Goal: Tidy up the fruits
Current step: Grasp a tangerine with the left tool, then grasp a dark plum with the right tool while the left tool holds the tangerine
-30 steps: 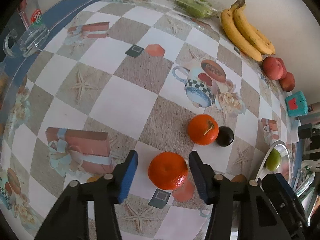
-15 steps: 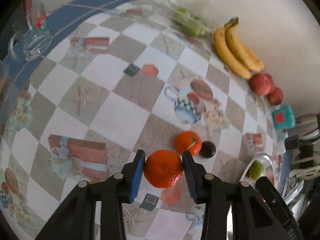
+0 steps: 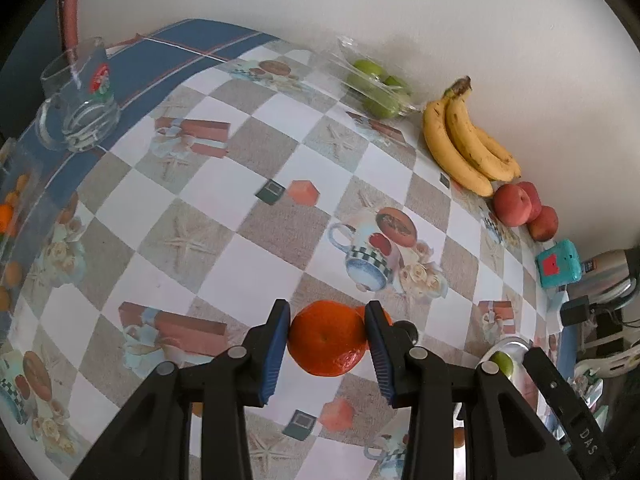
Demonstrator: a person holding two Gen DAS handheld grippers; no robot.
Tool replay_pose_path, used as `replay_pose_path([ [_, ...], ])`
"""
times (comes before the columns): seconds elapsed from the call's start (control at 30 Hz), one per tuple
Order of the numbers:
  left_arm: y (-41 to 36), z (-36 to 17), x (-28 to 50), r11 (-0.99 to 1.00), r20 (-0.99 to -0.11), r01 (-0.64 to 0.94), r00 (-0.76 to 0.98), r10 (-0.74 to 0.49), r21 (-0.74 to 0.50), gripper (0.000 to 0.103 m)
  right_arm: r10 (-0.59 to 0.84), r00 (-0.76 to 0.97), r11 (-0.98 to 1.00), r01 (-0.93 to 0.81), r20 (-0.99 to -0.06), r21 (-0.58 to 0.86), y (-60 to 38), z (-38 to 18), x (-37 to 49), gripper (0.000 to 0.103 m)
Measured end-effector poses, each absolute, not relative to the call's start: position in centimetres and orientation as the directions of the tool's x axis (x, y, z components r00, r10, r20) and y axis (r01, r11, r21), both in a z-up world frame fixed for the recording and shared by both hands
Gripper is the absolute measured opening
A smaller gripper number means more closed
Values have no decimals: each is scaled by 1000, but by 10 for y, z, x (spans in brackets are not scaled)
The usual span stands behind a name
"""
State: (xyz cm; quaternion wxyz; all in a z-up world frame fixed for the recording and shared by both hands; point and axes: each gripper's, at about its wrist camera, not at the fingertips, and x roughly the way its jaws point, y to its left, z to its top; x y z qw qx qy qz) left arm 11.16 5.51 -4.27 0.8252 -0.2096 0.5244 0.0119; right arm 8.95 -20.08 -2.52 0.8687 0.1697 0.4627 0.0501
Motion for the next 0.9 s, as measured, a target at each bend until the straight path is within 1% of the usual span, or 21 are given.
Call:
replay_pose_path([
  [0.27, 41, -47, 116, 929, -881, -218, 437, -181, -299, 41, 259, 503, 952, 13, -825, 307, -169, -42, 103, 43],
  [0.37, 44, -47, 118, 929, -882, -223, 438, -176, -296, 41, 246, 487, 959, 5, -838, 285, -158, -48, 107, 43],
  [0.57, 54, -47, 121, 915, -875, -242, 445, -193, -324, 41, 243, 453, 965, -23, -857, 261, -138, -60, 116, 42],
  [0.73, 69, -54, 124, 890, -877, -289, 435, -206, -353, 41, 234, 428, 969, -36, -873, 243, -124, -71, 121, 42],
  [0.9, 78, -59, 125, 877, -880, -320, 429, -204, -360, 41, 254, 414, 964, -38, -874, 262, -117, -78, 128, 38],
])
